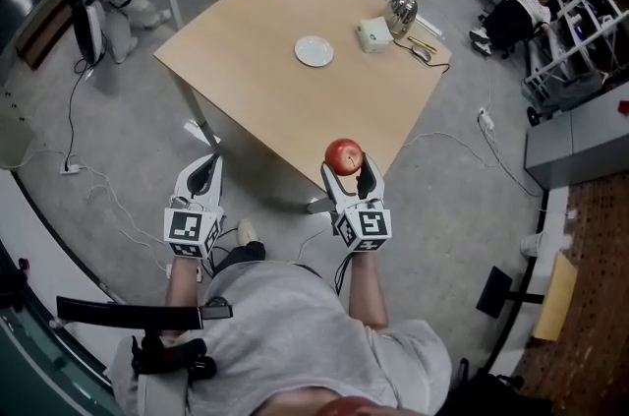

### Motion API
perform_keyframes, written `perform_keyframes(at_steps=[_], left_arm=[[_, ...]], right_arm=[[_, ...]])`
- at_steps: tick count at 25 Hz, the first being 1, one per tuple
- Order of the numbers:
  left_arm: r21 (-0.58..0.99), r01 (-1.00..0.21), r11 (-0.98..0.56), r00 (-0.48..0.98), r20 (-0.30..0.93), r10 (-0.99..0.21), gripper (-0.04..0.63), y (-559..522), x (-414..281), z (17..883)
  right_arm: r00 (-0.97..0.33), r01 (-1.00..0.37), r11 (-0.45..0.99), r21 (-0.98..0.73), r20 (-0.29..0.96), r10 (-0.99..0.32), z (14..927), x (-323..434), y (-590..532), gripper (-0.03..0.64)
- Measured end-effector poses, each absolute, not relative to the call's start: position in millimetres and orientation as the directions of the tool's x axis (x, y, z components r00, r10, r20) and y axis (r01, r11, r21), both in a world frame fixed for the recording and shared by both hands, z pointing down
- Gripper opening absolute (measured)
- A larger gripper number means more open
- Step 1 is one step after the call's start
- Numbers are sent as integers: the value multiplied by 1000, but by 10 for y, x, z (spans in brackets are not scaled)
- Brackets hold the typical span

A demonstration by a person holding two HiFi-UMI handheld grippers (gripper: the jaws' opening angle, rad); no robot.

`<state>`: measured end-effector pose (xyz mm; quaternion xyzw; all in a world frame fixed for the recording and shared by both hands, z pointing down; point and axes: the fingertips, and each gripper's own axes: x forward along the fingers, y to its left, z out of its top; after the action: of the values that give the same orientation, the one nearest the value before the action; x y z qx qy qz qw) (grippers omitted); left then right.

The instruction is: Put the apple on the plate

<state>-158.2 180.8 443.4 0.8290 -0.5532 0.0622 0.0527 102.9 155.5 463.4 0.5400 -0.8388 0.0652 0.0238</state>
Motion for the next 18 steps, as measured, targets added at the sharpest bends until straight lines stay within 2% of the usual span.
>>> perform_keyframes(at_steps=[11,18], left_arm=[[61,-906,-419,423,182,-888,20,1520,-2193,4641],[87,-900,-427,436,166,-885,20,1395,-2318,4647]], right_arm=[[-366,-930,356,-91,127,-922,4700,452,1289,374],[-351,-936,346,-59,154,-923,4705,333,1213,374]])
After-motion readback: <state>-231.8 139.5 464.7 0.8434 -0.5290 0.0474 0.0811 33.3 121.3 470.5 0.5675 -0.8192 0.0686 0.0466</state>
